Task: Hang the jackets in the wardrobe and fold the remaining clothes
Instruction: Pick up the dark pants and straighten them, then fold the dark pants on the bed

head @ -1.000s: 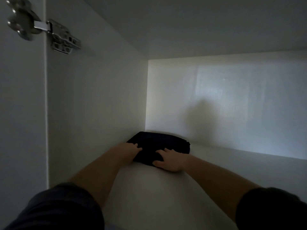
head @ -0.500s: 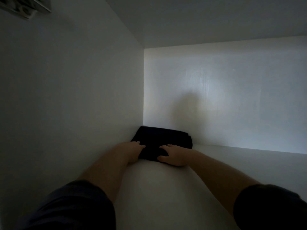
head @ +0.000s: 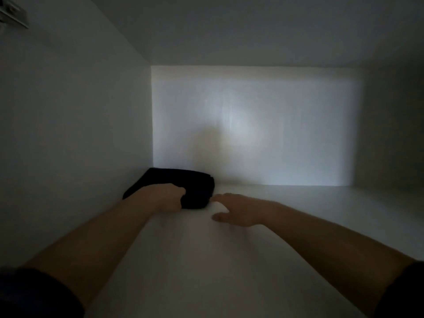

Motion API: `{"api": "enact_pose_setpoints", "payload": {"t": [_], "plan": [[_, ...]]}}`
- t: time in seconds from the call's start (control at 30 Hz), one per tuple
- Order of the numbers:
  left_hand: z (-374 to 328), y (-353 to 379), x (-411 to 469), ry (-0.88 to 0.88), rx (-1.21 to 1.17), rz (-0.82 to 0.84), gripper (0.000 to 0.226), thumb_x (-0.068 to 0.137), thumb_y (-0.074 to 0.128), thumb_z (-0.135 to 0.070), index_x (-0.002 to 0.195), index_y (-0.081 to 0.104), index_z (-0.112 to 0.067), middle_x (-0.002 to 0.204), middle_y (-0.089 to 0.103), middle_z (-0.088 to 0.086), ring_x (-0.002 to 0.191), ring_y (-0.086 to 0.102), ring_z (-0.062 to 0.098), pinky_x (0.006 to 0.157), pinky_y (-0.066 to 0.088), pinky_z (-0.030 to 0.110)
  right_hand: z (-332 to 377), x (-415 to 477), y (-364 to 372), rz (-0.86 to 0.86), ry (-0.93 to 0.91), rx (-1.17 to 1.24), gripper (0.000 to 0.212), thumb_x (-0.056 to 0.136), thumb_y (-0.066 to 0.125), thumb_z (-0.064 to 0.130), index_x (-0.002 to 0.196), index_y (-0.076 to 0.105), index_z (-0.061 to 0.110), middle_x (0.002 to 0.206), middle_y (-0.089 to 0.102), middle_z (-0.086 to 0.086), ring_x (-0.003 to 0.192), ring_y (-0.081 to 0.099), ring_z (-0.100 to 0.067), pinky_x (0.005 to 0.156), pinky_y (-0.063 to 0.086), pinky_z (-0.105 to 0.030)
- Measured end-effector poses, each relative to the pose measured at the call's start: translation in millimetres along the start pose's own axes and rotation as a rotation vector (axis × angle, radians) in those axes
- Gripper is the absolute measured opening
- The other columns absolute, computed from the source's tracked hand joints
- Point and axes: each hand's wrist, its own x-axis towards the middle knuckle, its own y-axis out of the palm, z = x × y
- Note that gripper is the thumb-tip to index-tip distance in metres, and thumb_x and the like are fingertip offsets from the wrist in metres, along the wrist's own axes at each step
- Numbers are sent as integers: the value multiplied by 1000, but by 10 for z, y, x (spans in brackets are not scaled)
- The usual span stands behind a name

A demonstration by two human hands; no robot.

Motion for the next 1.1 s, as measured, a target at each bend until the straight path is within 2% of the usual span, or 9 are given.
{"api": "enact_pose_setpoints", "payload": {"t": [0.07, 0.17, 0.27, 0.33, 0.47, 0.73, 0.8, 0.9, 1.1], "plan": [[-319, -160, -237, 91, -6, 36, 47, 99, 41, -23, 145, 35, -16, 144, 43, 9, 124, 46, 26, 92, 35, 26, -86, -561, -54, -40, 37, 49, 61, 97, 46, 49, 149, 27, 25, 150, 34, -4, 132, 40, -20, 102, 31, -23], [-927, -367, -692, 261, -44, -83, 44, 99, 44, -31, 141, 40, -20, 138, 50, 4, 122, 48, 22, 99, 36, 26, -131, -1572, -89, -207, 88, 129, 52, 96, 51, 42, 143, 38, 25, 144, 42, -2, 125, 45, -17, 93, 33, -18], [-1721, -463, -1333, 573, -381, -249, 34, 95, 50, -32, 129, 50, -33, 119, 62, -7, 104, 59, 10, 95, 45, 26, -104, -2749, -47, -438, 158, 103, 44, 95, 56, 30, 136, 48, 19, 136, 50, -3, 121, 48, -14, 94, 31, -12], [-2317, -437, -1859, 821, -616, -322, 28, 93, 54, -26, 120, 55, -36, 109, 66, -11, 99, 62, 2, 88, 45, 14, -53, -3597, 50, -551, 237, 67, 39, 93, 59, 20, 131, 53, 13, 132, 54, -6, 121, 50, -16, 102, 33, -17], [-3562, -118, -2995, 1166, -866, -296, 29, 92, 55, -17, 117, 60, -33, 105, 67, -18, 97, 61, -8, 84, 47, 17, 262, -5445, 477, -723, 489, 49, 32, 92, 61, 15, 123, 59, 11, 122, 59, -3, 112, 54, -11, 96, 35, -11], [-5764, 862, -5582, 1571, -1189, 151, 29, 92, 55, -3, 111, 65, -22, 101, 70, -15, 98, 64, -3, 89, 47, 15, 1778, -8630, 1757, -993, 1223, 262, 25, 94, 56, 22, 110, 57, 41, 114, 59, 22, 105, 59, 2, 90, 51, -26], [-6175, 1083, -6269, 1646, -1211, 292, 29, 93, 54, -3, 108, 64, -25, 99, 70, -15, 97, 64, -1, 86, 48, 15, 2233, -9237, 1984, -1078, 1411, 279, 29, 94, 56, 21, 106, 55, 47, 112, 60, 23, 104, 59, 3, 88, 50, -22], [-6701, 1365, -7227, 1767, -1145, 523, 25, 93, 56, -8, 105, 64, -29, 95, 70, -17, 92, 66, 4, 79, 50, 17, 2875, -10012, 2235, -1199, 1668, 251, 29, 94, 57, 21, 105, 56, 47, 108, 62, 23, 98, 60, 5, 81, 46, -13], [-7673, 1485, -8975, 2054, -942, 862, 24, 94, 55, -7, 100, 65, -28, 93, 71, -13, 88, 67, 6, 78, 52, 19, 3761, -11378, 2561, -1465, 2022, 109, 23, 93, 57, 11, 107, 65, 29, 103, 68, 11, 87, 63, -2, 74, 50, -15]]}}
